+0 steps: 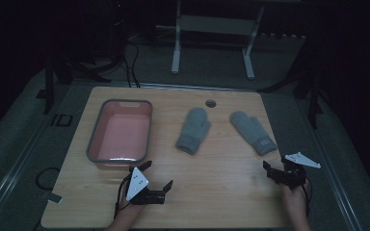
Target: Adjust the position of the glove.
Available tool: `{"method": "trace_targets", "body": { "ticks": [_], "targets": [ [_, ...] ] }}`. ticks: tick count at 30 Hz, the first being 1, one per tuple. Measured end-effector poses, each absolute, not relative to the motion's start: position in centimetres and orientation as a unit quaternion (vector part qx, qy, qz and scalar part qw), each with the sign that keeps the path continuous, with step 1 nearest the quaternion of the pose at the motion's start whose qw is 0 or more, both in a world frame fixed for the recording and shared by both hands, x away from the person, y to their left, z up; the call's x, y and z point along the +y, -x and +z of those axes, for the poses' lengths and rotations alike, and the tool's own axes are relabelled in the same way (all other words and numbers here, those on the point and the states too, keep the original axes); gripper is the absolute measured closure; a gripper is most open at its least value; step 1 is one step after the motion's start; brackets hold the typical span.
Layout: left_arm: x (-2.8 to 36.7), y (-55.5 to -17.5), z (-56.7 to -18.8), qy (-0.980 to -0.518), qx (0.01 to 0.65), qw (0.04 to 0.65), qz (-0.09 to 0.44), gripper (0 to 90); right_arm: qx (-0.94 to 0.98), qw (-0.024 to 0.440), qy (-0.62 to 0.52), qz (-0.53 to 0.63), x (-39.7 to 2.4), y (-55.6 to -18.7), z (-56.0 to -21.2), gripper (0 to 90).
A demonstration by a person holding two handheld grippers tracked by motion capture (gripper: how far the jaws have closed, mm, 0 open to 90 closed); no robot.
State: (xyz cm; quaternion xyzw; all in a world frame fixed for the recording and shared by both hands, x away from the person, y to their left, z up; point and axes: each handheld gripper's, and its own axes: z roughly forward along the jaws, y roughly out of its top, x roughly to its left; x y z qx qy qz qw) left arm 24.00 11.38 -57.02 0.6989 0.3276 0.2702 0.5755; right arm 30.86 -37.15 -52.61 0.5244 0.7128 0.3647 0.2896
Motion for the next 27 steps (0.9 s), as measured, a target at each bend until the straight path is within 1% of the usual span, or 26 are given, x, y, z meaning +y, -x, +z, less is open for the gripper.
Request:
{"method": "trace_targets", "body": {
  "ticks": [1,4,10,17,22,27],
  "targets": [
    [11.4,-24.0,-57.0,-0.699,0.328,0.576,0.270,1.1,0.716,0.288,-0.521,0.364,-37.0,-31.0,-52.3,19.1],
    [11.3,-23.9,-57.0,-0.701,0.324,0.574,0.274,1.1,0.724,0.265,-0.515,0.376,-36.5,-31.8,-51.6,18.7],
    [11.2,-24.0,-57.0,-0.699,0.336,0.568,0.276,1.1,0.733,0.254,-0.487,0.403,-35.2,-33.5,-49.8,14.1],
    [11.1,-23.8,-57.0,-0.701,0.322,0.569,0.284,1.1,0.732,0.263,-0.457,0.431,-33.1,-35.4,-47.2,14.0],
    [11.2,-23.9,-57.0,-0.701,0.323,0.572,0.278,1.1,0.747,0.257,-0.427,0.440,-31.3,-36.8,-45.9,13.9],
    [11.2,-23.9,-57.0,-0.701,0.324,0.572,0.276,1.1,0.778,0.231,-0.395,0.432,-29.2,-38.8,-45.6,14.5]
  ]
}}
